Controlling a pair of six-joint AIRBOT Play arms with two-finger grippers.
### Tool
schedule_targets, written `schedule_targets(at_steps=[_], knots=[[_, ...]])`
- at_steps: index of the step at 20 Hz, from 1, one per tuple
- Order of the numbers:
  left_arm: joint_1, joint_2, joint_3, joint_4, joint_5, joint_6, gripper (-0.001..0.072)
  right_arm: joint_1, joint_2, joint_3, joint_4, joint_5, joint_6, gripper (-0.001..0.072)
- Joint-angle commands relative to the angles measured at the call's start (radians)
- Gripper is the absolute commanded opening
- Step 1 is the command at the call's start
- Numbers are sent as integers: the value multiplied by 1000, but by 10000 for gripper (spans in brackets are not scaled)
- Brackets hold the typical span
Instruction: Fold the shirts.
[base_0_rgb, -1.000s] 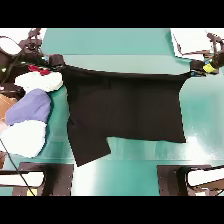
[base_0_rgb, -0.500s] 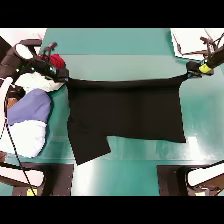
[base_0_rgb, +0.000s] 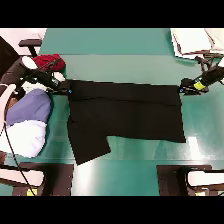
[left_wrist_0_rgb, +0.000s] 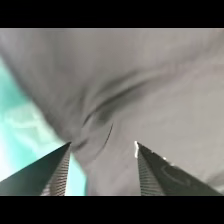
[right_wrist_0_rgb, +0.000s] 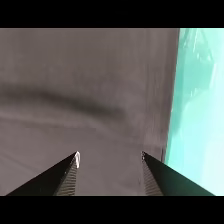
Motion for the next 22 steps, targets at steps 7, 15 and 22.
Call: schedule_targets(at_steps=[7,15,22], knots=[[50,470,-594,12,-42,-35,479,-77,406,-342,5,-5,0,447],[50,517,-879,-183,73,2,479,-78,462,-365,9,-22,0,446],[50,517,-899,-201,114,23,52,-79,461,-365,26,-4,-1,429]])
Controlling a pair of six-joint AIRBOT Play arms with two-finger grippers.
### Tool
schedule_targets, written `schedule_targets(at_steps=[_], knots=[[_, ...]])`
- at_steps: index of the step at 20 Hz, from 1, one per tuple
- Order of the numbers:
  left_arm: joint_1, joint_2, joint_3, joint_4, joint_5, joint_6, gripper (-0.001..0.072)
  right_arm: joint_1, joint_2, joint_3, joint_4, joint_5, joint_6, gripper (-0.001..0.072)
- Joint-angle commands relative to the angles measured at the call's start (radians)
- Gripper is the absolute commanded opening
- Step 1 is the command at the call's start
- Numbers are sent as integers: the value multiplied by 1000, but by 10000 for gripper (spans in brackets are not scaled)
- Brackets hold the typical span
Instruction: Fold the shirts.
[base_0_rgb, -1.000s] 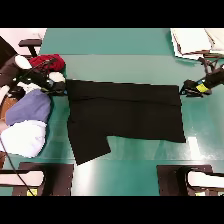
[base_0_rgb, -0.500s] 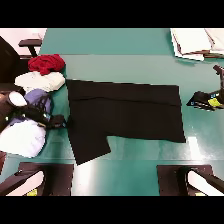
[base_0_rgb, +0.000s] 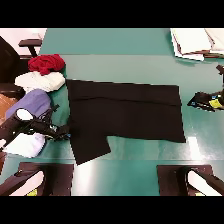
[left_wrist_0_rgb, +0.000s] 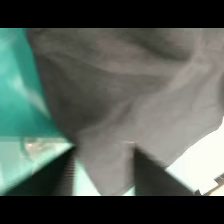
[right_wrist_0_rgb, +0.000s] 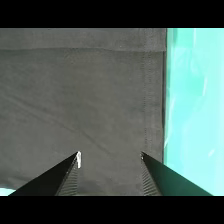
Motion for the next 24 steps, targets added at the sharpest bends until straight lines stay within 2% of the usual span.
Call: schedule_targets(at_steps=[1,4,7,10,15,16,17,19,21,24], knots=[[0,2,-2,-23,18,17,25,-9,2,-2,-6,34,-2,429],[0,58,50,-11,-14,14,24,-109,6,-71,-8,100,-9,429],[0,177,82,-7,-18,-10,23,-278,26,-240,-8,101,-16,459],[0,208,84,-10,-34,-20,24,-403,-3,-391,2,87,-24,457],[0,208,84,-14,-35,-22,24,-326,-92,-498,76,-24,-46,447],[0,208,84,-14,-37,-24,24,-292,-107,-491,84,-50,-46,416],[0,208,84,-14,-38,-28,24,-251,-118,-473,82,-69,-46,338],[0,208,85,-10,-55,-27,24,-185,-124,-428,78,-75,-46,251],[0,208,85,-3,-113,-28,23,-138,-124,-375,44,-40,-47,30],[0,224,84,29,-216,-44,22,-89,-58,-323,-70,60,-45,16]])
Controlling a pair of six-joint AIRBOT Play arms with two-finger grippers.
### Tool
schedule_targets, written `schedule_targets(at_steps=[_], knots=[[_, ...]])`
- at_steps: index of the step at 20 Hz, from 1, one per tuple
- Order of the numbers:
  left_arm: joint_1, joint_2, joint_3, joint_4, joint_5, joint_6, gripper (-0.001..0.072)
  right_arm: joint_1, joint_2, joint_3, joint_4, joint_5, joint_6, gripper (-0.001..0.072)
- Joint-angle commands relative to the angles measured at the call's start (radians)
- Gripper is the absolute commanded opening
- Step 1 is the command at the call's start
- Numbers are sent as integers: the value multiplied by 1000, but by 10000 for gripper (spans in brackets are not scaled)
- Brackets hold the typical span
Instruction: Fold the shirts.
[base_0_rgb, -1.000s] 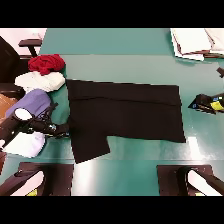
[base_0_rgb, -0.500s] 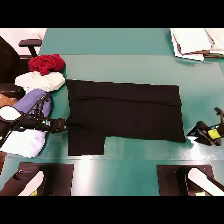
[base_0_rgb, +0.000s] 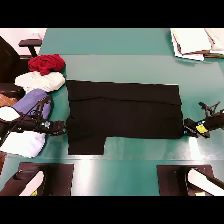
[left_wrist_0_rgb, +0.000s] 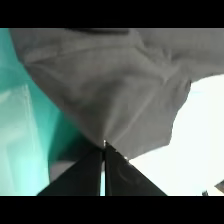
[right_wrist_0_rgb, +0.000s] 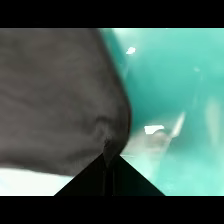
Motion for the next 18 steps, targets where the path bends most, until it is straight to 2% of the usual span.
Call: schedule_targets(at_steps=[1,4,6,8,12,18], knots=[[0,39,4,44,-126,-23,22,60,82,57,-136,113,1,17],[0,150,45,57,-199,-99,22,50,238,99,-264,240,1,16],[0,175,111,57,-200,-121,22,40,299,141,-256,240,6,15],[0,172,180,58,-142,-120,22,62,294,196,-219,196,13,15],[0,53,270,61,80,-77,22,159,101,354,-196,88,35,16],[0,-366,442,-2,241,62,24,182,-251,596,-52,8,47,16]])
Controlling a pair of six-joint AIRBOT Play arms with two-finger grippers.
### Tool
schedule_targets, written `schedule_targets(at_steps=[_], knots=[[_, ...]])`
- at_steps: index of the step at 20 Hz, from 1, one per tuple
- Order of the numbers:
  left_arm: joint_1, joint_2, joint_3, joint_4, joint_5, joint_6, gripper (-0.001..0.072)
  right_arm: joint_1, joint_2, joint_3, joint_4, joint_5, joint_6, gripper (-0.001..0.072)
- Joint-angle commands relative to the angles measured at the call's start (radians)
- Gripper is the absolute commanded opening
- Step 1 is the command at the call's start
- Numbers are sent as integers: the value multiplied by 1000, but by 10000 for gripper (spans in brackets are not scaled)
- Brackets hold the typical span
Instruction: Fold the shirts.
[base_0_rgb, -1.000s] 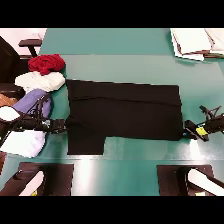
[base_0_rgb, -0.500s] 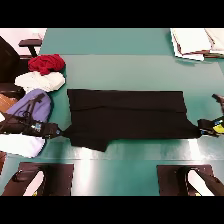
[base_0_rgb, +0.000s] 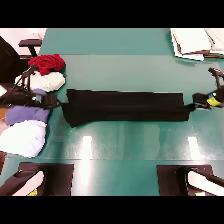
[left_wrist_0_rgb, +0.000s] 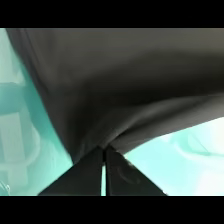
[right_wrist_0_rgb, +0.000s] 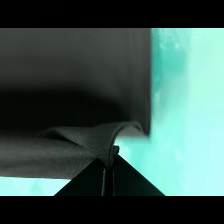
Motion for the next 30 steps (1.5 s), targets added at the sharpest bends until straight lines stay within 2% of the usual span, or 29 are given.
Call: schedule_targets(at_steps=[1,3,6,7,8,9,10,11,13,14,15,16,17,19,22,25,26,27,28,29,30], knots=[[1,-235,100,-76,113,108,24,12,-187,138,103,-51,7,16],[1,-356,151,-135,143,164,24,12,-264,203,129,-52,6,16],[1,-467,228,-148,152,165,25,11,-331,259,161,-53,6,20],[1,-485,254,-149,152,165,27,6,-345,270,176,-56,3,78],[1,-489,270,-149,153,160,56,1,-352,276,195,-59,-16,270],[1,-488,290,-149,150,156,327,-13,-352,275,228,-58,-51,360],[1,-488,312,-149,137,135,435,-33,-351,275,264,-49,-83,402],[1,-488,343,-148,111,128,428,-58,-348,270,287,-34,-108,442],[1,-480,395,-154,53,128,427,-122,-333,239,302,9,-136,461],[1,-477,410,-171,32,128,426,-159,-327,213,302,21,-144,493],[-1,-476,419,-203,14,128,416,-195,-325,183,303,21,-147,571],[-5,-476,419,-225,5,132,212,-227,-324,148,303,18,-153,580],[-15,-477,419,-230,-4,139,38,-259,-327,113,304,10,-167,580],[-58,-478,418,-230,4,138,33,-299,-335,45,321,-26,-206,577],[-163,-480,418,-229,83,127,25,-309,-390,5,455,-33,-271,571],[-271,-501,418,-229,145,64,25,-251,-443,6,538,-52,-313,514],[-303,-512,418,-229,165,51,24,-221,-452,6,538,-67,-318,429],[-339,-525,419,-230,197,48,24,-194,-453,6,536,-82,-325,254],[-371,-541,422,-230,228,41,24,-175,-444,9,537,-91,-339,117],[-404,-564,436,-230,250,24,24,-166,-431,26,536,-82,-345,42],[-431,-592,459,-230,254,24,24,-164,-409,58,536,-51,-345,16]])
